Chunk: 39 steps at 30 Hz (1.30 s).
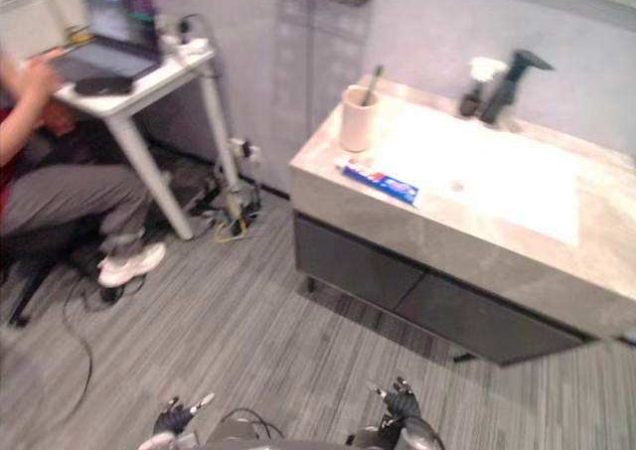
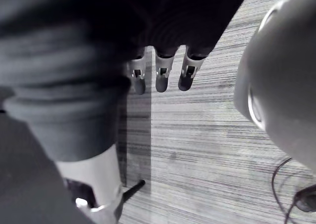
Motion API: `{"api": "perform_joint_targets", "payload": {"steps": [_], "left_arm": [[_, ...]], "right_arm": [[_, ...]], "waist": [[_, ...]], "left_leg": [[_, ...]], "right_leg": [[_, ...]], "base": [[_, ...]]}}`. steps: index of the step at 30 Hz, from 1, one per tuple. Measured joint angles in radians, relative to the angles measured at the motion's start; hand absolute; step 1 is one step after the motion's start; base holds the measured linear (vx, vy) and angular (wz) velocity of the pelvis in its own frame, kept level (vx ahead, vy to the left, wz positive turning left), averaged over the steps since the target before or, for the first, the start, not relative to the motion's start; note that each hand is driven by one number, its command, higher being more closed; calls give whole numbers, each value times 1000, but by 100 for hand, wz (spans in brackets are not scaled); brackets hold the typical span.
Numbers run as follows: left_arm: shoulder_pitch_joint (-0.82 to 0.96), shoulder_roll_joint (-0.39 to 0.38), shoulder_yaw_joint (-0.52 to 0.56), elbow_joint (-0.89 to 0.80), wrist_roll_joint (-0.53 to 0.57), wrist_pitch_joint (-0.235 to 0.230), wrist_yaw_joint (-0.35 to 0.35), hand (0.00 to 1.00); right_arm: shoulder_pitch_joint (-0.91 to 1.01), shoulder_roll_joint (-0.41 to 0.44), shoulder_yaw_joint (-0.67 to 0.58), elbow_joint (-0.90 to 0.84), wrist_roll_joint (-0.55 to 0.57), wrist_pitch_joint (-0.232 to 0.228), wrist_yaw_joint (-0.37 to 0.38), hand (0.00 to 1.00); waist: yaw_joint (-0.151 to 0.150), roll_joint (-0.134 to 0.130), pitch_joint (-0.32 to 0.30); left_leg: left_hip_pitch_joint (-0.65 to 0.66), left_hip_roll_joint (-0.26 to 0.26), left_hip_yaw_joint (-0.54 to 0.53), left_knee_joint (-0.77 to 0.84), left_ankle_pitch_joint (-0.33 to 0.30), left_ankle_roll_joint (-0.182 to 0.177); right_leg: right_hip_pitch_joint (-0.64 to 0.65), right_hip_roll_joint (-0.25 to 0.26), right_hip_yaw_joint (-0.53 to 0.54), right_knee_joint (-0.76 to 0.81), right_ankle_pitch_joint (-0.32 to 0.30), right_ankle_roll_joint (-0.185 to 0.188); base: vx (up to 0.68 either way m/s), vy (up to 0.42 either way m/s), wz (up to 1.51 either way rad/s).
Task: Organize washtable
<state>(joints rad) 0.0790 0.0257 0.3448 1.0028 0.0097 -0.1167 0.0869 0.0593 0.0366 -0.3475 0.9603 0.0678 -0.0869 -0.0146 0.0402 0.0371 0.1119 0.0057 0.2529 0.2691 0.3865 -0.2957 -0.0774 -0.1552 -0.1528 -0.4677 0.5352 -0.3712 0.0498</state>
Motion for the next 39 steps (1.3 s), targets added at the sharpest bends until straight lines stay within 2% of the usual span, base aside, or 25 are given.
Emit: {"api": "perform_joint_targets", "payload": {"steps": [2,3,4,5,6,7,8,9,11,12,14,15,16,18,23,25,27,29,30,32,33,35,36,38,39], "left_arm": [[-23,10,-38,13,2,-6,0,0],[-60,12,-61,43,2,-1,1,0],[-62,12,-61,50,2,-1,1,0],[-60,14,-64,56,2,0,1,0],[-54,18,-64,59,2,0,1,0],[-49,31,-59,70,3,2,1,0],[-49,15,-54,76,6,4,2,0],[-54,7,-57,76,7,3,0,0],[-55,-27,-54,72,9,-1,1,0],[-53,-34,-43,72,8,-1,1,0],[-38,-55,2,60,1,1,1,0],[-31,-55,3,48,1,1,0,0],[-27,-52,3,36,-1,0,2,0],[-25,-49,3,18,-5,-3,4,0],[-12,-42,2,15,-36,-19,8,0],[-12,-42,2,28,-38,-20,8,0],[-10,-36,-2,36,-38,-19,7,0],[-11,-18,0,47,-38,-22,8,0],[-13,-6,21,55,-43,-6,22,0],[10,21,-12,92,-33,3,20,0],[17,36,-44,94,-12,1,18,0],[17,56,-101,107,35,2,5,0],[16,59,-126,110,48,2,2,0],[2,73,-199,122,89,4,0,0],[0,77,-208,130,94,5,-1,0]], "right_arm": [[-9,-21,-22,14,1,2,-3,0],[-8,-50,-57,22,1,11,-5,0],[-7,-55,-63,26,1,12,-5,0],[-6,-57,-88,28,15,17,-4,0],[-4,-57,-87,31,15,17,-6,0],[7,-52,-87,44,23,19,-5,0],[-4,-70,-104,45,35,18,-4,0],[-5,-78,-106,47,35,18,-5,0],[0,-86,-117,77,40,21,-3,0],[4,-86,-125,79,40,22,-4,0],[23,-80,-123,93,39,26,-4,0],[27,-80,-122,97,40,25,-4,0],[33,-83,-116,117,40,25,-5,0],[35,-84,-113,134,40,28,-6,0],[24,-92,-116,155,35,28,-9,0],[6,-97,-115,157,27,27,-8,0],[1,-98,-110,161,13,26,-7,0],[0,-101,-103,181,0,27,-5,0],[-1,-104,-99,188,-1,27,-4,0],[-2,-105,-81,193,-1,26,-3,0],[-6,-108,-75,191,-5,25,-1,0],[-36,-110,-72,189,-24,26,-1,0],[-47,-113,-62,187,-30,26,-1,0],[-74,-125,8,180,-31,28,-1,0],[-74,-123,16,179,-31,28,-1,0]], "waist": [[-28,3,2],[-27,24,20],[-27,29,23],[-29,32,31],[-28,20,31],[-33,-16,37],[-41,13,46],[-50,15,47],[-67,15,46],[-72,16,46],[-71,9,53],[-71,12,54],[-69,5,62],[-66,-1,66],[-50,-2,65],[-50,-1,64],[-47,-14,55],[-48,-26,52],[-47,-24,51],[-57,-12,39],[-68,-26,26],[-61,-14,19],[-59,-8,18],[-50,12,11],[-50,12,11]], "left_leg": [[13,2,39,-33,0,0],[52,20,61,-81,0,0],[62,26,64,-89,0,0],[103,35,95,-118,5,-10],[124,30,111,-130,12,-22],[168,11,131,-153,23,-44],[214,39,137,-185,50,-96],[219,43,139,-195,82,-121],[230,68,126,-154,197,-139],[212,90,111,-95,216,-120],[74,194,32,321,290,43],[32,207,13,432,264,66],[-34,207,-22,595,224,71],[-114,172,-11,670,182,55],[-186,148,17,364,181,50],[-181,112,-91,136,203,31],[-129,33,-191,83,167,-30],[-129,-11,-263,142,119,-97],[-123,-21,-297,192,83,-114],[-76,-36,-262,161,31,-105],[-47,-48,-231,133,2,-90],[-49,-67,-172,111,-26,-66],[-56,-72,-152,107,-31,-56],[-92,-96,-82,87,-29,-25],[-85,-106,-64,66,-21,-9]], "right_leg": [[-65,-11,30,-104,65,5],[-137,-35,38,-123,145,5],[-148,-36,41,-128,161,5],[-179,-38,51,-179,235,2],[-178,-43,58,-224,287,-6],[-173,-71,63,-272,420,-15],[-180,-58,60,-185,399,1],[-188,-62,60,-147,354,2],[-191,-51,63,-45,240,-16],[-176,-37,63,-41,219,-21],[-74,25,68,-74,160,-53],[-46,40,74,-86,152,-58],[10,63,85,-113,145,-63],[87,71,105,-170,145,-62],[165,53,177,-258,167,-24],[152,23,235,-256,180,21],[148,-9,288,-272,198,65],[160,-32,336,-285,228,94],[178,-49,361,-281,239,104],[183,-64,382,-275,267,145],[165,-87,407,-277,293,172],[102,-104,464,-279,362,184],[78,-107,475,-279,390,184],[0,-129,401,-334,536,111],[10,-131,372,-375,583,108]], "base": [[296,-39,-66],[251,-100,-49],[398,-186,-66],[285,-146,-46],[359,-201,-57],[324,-211,-42],[335,-205,-18],[491,-340,1],[466,-412,-1],[374,-394,-21],[367,-343,-43],[352,-258,-59],[314,-178,-54],[282,-107,-47],[173,96,-51],[190,292,-60],[195,362,-45],[140,383,-35],[89,523,-47],[52,453,-36],[-15,284,-35],[-65,355,-66],[-114,351,-90],[-186,389,-87],[-174,279,-59]]}}
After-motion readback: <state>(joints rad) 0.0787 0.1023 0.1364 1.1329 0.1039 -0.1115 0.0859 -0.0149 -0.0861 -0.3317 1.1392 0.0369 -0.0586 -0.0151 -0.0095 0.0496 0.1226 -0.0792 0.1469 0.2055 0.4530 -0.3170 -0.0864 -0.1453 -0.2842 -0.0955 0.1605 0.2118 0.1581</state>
